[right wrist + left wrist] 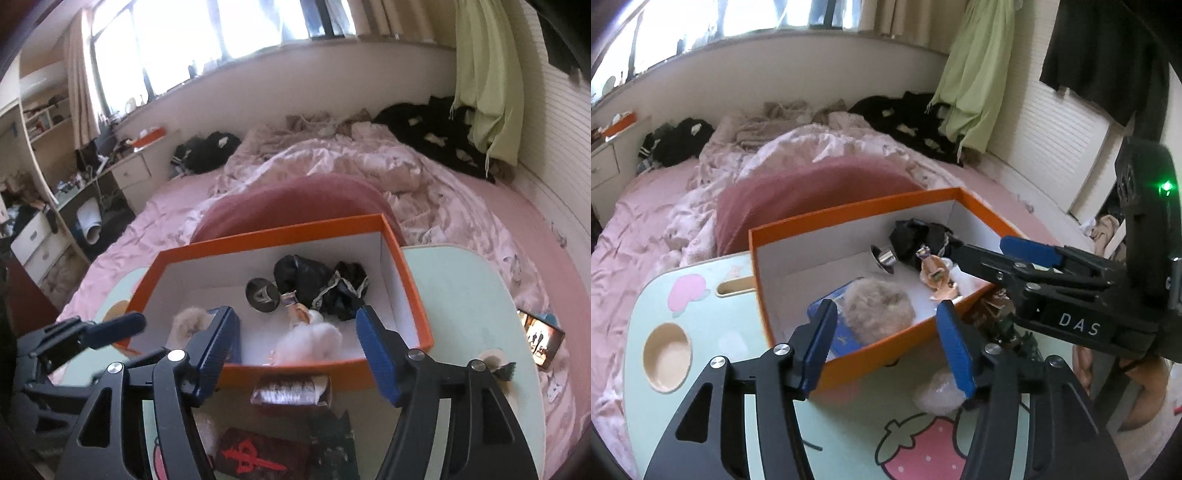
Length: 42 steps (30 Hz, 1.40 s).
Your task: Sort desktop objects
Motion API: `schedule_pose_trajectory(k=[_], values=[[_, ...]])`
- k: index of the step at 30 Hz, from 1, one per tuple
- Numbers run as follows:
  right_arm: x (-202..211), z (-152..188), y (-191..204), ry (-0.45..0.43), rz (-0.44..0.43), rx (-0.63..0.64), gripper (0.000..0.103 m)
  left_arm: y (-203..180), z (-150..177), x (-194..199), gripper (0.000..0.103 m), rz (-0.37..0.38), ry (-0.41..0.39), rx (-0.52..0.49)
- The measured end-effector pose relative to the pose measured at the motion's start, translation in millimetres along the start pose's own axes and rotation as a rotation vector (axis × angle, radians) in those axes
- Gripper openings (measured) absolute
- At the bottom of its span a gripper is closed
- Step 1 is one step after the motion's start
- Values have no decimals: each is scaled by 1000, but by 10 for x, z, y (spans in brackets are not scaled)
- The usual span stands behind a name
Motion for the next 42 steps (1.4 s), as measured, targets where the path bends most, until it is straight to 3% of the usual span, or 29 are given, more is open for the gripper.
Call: schedule_pose_trajectory(k=[2, 4, 6, 13, 18, 22, 26, 27, 28, 29, 42], values=[[143, 37, -9, -35, 3, -2, 68, -28, 52, 151, 60, 5, -28, -14], [308, 116, 12, -59, -20, 6, 68, -88, 128, 289, 73, -5, -44, -40], [463, 238, 61, -69, -27, 31, 69, -160, 237, 400, 78, -19, -49, -78], [560, 1057, 213, 43, 56, 166, 72, -251, 924, 319, 78, -5, 77, -102], [466, 1444, 183, 100, 113, 186, 72, -263, 1155, 151, 78, -7, 133, -78], [336, 1552, 88, 129, 158, 174, 79, -224, 1202, 51, 78, -44, 184, -55], [327, 1588, 16, 109, 155, 142, 98, -195, 1253, -9, 84, -86, 203, -56], [311, 1593, 6, 108, 154, 140, 103, -192, 1258, -14, 90, -94, 205, -56], [301, 1599, 4, 99, 155, 144, 103, -184, 1257, -30, 100, -94, 211, -55], [300, 1593, 0, 93, 152, 147, 103, -172, 1265, -61, 103, -98, 227, -52], [302, 1574, -18, 58, 117, 182, 103, -188, 1231, -57, 103, -97, 221, -53]])
Point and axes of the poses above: each gripper's, at about its wrist camera, not at the fingertips, and x roughly against the way its jaws point, y to its left, z to its underside, the point moved 5 cm from there along -x, roughly the way its jaws point, and after that the axes turned 12 degrees about y, right-handed, at the moved point
